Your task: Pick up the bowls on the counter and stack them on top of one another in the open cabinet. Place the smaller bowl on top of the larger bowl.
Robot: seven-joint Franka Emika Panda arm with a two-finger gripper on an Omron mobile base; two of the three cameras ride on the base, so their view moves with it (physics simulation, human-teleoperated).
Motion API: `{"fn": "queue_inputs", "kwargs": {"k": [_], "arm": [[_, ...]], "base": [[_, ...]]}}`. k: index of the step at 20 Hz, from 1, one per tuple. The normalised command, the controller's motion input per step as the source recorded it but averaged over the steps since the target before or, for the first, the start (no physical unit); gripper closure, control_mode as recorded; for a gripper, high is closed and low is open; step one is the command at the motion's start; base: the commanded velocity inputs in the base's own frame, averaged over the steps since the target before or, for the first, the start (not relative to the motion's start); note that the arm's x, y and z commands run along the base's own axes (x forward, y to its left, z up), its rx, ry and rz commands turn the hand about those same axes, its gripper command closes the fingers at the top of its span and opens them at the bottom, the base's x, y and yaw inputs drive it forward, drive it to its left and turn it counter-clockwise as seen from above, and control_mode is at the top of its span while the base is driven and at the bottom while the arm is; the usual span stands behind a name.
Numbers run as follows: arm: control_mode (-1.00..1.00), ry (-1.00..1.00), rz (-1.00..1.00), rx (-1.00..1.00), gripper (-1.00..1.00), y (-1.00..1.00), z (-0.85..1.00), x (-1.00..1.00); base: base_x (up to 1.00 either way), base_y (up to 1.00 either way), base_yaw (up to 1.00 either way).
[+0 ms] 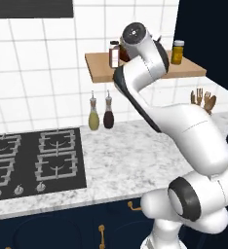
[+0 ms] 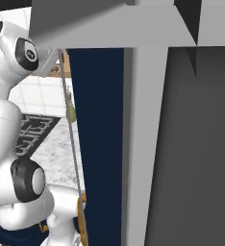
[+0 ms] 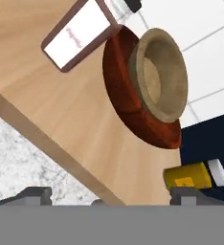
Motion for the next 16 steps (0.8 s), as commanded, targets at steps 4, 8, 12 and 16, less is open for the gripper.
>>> {"fn": "queue_inputs", "kwargs": {"k": [4,8,12,16], "arm": [[-1.0,0.0,0.0,-0.23,-1.0,-0.52,-1.0,-1.0],[-1.0,0.0,0.0,-0.2,-1.0,-0.51,-1.0,-1.0],[-1.0,0.02,0.03,-0.02,-1.0,-0.73,-0.78,-0.84],[-1.0,0.01,0.04,0.1,-1.0,-0.23,-0.01,0.14]], "base": [[0.0,0.0,0.0],[0.0,0.0,0.0],[0.0,0.0,0.0],[0.0,0.0,0.0]]}}
